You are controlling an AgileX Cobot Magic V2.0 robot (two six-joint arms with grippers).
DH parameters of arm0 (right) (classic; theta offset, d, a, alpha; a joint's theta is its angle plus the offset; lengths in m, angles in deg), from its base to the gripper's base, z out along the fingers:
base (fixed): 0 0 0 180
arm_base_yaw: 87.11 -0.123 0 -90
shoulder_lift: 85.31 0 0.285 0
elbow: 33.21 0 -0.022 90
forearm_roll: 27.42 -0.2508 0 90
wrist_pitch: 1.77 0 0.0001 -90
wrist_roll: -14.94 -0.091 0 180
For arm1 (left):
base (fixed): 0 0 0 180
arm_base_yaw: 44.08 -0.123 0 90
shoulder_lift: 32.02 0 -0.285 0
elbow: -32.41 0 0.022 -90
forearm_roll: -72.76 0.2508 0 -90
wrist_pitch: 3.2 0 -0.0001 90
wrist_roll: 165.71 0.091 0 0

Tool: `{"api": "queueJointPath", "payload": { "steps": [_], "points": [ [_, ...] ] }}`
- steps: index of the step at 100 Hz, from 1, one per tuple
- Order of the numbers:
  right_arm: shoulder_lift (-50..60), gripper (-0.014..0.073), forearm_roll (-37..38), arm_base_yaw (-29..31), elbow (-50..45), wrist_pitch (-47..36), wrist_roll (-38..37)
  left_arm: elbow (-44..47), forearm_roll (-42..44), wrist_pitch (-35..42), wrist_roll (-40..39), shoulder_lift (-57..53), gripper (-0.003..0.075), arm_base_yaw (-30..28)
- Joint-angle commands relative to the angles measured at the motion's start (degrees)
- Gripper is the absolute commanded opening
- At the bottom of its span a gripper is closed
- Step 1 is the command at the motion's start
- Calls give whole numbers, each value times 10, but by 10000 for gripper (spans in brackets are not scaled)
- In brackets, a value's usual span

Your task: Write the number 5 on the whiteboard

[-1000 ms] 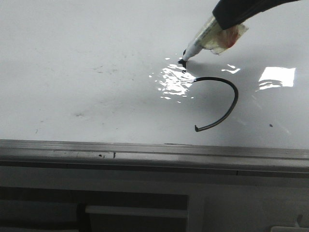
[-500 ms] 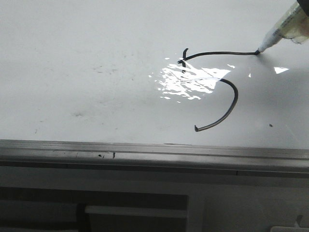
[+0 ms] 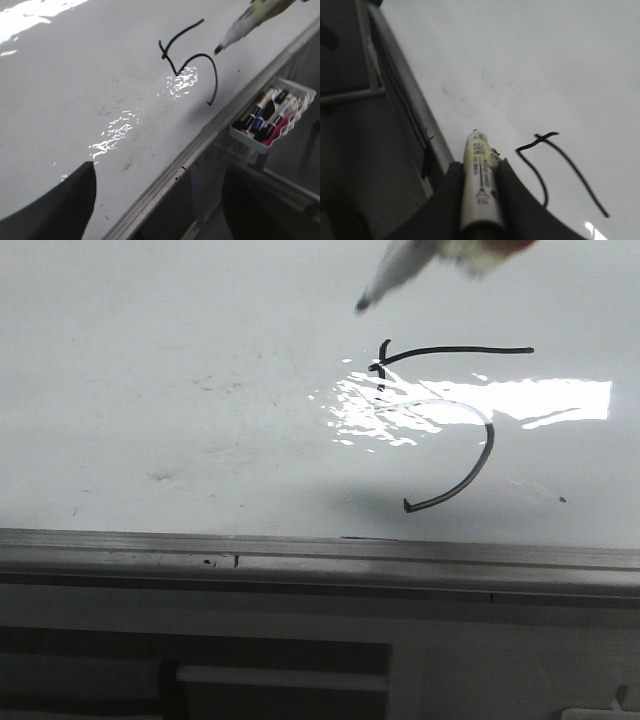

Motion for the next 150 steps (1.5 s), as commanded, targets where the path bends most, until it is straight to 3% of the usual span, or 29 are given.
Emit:
{"api": "queueJointPath", "payload": {
  "steps": [1, 19, 32, 61, 72, 88, 121, 130, 150],
  "points": [
    [-36, -44, 7, -23, 16, -33, 18, -46, -11, 3, 88, 33, 505, 22],
    [-78, -45, 7, -60, 16, -106, 31, -87, -11, -4, 121, 110, 436, 95],
    [-84, -45, 7, -67, 16, -111, 31, -109, -11, 14, 121, 162, 406, 136],
    [-85, -45, -2, -67, 16, -111, 31, -140, -21, 55, 121, 236, 332, 151],
    [-85, -45, -2, -67, 16, -110, 31, -141, -21, 57, 121, 251, 234, 151],
    [-85, -45, -2, -67, 16, -107, 31, -142, -21, 66, 121, 256, -23, 151],
    [-85, -36, -2, -67, 16, -77, 31, -142, -22, 64, 121, 256, -20, 151],
    [-81, 39, -2, -67, 16, -66, 31, -142, -22, 64, 121, 256, -20, 151],
    [-46, 427, -3, -67, 27, -75, 31, -142, -24, 64, 93, 256, -20, 151]
  ]
}}
